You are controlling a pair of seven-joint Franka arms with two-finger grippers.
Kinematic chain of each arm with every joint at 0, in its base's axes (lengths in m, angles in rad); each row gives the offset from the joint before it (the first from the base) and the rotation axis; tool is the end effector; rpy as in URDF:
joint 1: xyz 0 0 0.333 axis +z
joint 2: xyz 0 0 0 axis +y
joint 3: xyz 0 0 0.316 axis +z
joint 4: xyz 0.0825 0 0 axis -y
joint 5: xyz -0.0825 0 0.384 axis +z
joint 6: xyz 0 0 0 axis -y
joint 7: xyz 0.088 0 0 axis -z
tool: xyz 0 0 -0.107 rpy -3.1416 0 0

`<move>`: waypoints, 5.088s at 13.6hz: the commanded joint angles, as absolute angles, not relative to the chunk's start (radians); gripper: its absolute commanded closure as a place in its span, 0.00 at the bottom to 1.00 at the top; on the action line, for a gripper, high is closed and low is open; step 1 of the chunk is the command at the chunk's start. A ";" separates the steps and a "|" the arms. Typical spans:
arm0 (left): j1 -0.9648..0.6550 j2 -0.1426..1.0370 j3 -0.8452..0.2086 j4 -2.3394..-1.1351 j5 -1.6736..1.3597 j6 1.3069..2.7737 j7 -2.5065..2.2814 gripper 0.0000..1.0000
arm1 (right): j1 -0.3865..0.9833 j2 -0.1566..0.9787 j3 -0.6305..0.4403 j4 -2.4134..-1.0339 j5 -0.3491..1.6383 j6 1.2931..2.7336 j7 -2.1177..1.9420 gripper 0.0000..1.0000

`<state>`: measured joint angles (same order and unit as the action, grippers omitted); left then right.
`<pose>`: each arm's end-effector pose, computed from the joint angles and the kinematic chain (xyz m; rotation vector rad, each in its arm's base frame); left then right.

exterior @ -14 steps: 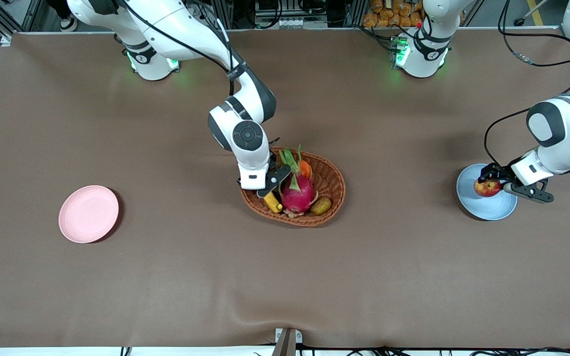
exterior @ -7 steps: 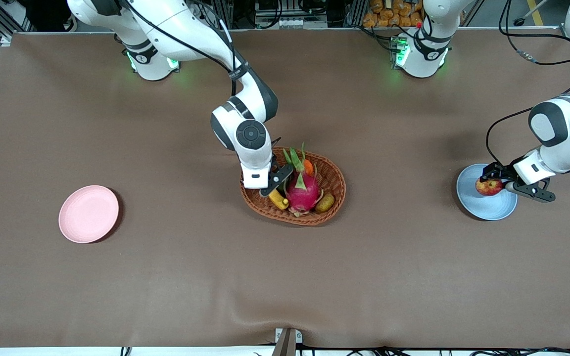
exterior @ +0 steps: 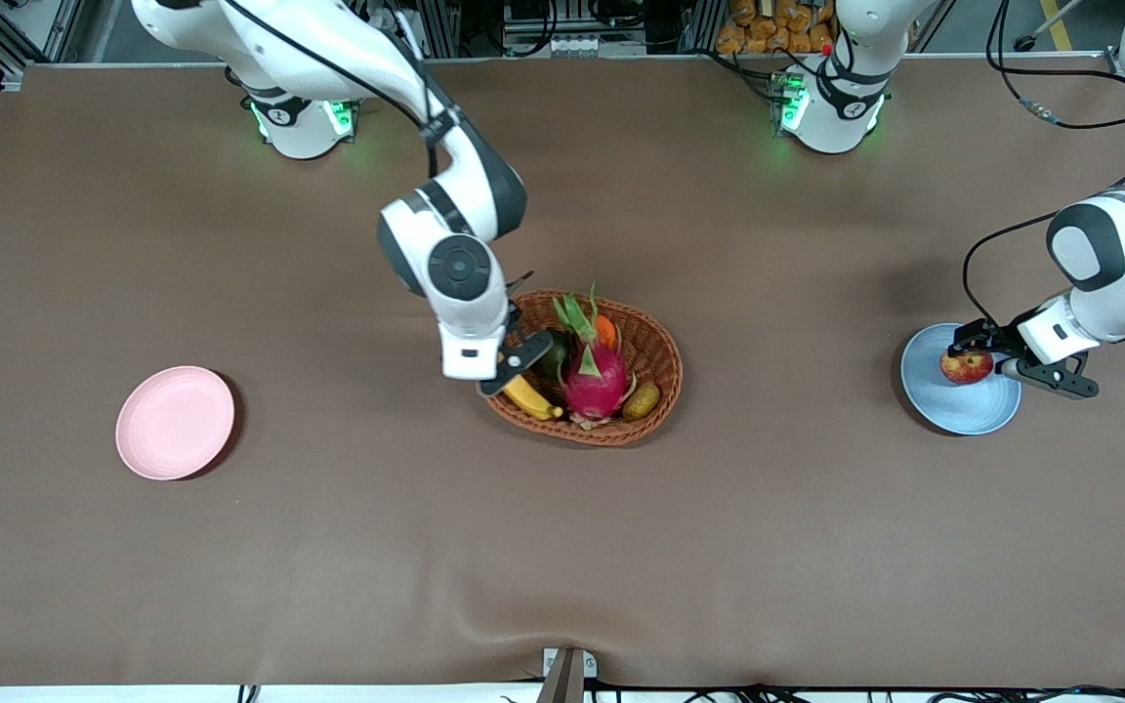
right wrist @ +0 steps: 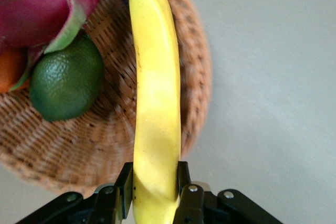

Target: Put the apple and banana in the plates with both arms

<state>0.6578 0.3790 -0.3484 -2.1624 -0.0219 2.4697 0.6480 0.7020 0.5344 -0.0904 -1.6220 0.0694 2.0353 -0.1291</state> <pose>0.5348 0.1701 0.2252 2.9597 -0.4494 0.0300 0.5439 0.3949 0.3038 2.9232 1.0932 -0.1848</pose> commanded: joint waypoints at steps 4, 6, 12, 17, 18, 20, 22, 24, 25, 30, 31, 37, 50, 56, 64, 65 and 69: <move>0.663 0.307 -0.374 -2.022 -0.002 2.260 0.658 0.00 | 0.568 0.376 -0.077 -1.646 0.095 1.939 -0.112 1.00; 0.663 0.301 -0.394 -1.920 -0.003 2.131 0.655 0.00 | 0.493 0.310 -0.080 -1.660 0.097 1.924 -0.114 1.00; 0.658 0.299 -0.420 -1.757 0.000 1.987 0.641 0.00 | 0.210 0.210 -0.081 -1.724 0.097 1.816 -0.131 1.00; 0.644 0.301 -0.474 -1.675 0.002 1.907 0.499 0.00 | -0.009 0.279 -0.103 -1.755 0.071 1.805 -0.144 1.00; 0.643 0.301 -0.486 -1.669 0.002 1.896 0.480 0.00 | -0.044 0.311 -0.103 -1.753 0.055 1.822 -0.144 1.00; 0.635 0.284 -0.514 -1.667 0.002 1.875 0.431 0.00 | -0.122 0.369 -0.101 -1.753 0.031 1.900 -0.199 1.00; 0.544 0.230 -0.494 -1.663 0.002 1.812 0.335 0.00 | -0.153 0.396 -0.100 -1.755 0.040 1.934 -0.278 1.00; 0.346 0.166 -0.326 -1.663 0.006 1.760 0.264 0.00 | -0.158 0.440 -0.100 -1.755 0.043 1.980 -0.288 0.93; 0.253 0.144 -0.242 -1.663 -0.003 1.722 0.224 0.00 | -0.167 0.465 -0.098 -1.755 0.046 2.006 -0.297 0.58; 0.144 0.037 -0.122 -1.657 0.006 1.646 0.144 0.00 | -0.124 0.395 -0.098 -1.726 0.054 1.907 -0.292 0.00; 0.137 0.040 -0.079 -1.638 -0.001 1.646 0.146 0.00 | -0.108 0.355 -0.098 -1.724 0.054 1.878 -0.264 0.00; 0.049 -0.053 0.011 -1.640 -0.006 1.547 0.037 0.00 | 0.014 0.105 -0.098 -1.721 0.054 1.665 -0.027 0.00; -0.015 -0.036 -0.029 -1.522 -0.006 1.453 -0.107 0.00 | -0.012 -0.048 -0.106 -1.470 0.032 1.445 -0.014 0.00; -0.011 -0.005 -0.020 -1.499 -0.006 1.456 -0.097 0.00 | -0.015 -0.012 -0.106 -1.424 0.008 1.445 -0.028 0.00; -0.011 0.002 0.035 -1.505 -0.025 1.482 -0.078 0.00 | -0.006 -0.005 -0.104 -1.436 0.008 1.442 -0.072 0.00; -0.011 -0.002 0.034 -1.506 -0.025 1.482 -0.086 0.00 | -0.006 -0.005 -0.104 -1.436 0.008 1.437 -0.072 0.00; -0.014 0.000 0.028 -1.502 -0.025 1.479 -0.075 0.00 | -0.003 -0.005 -0.104 -1.437 0.008 1.437 -0.072 0.00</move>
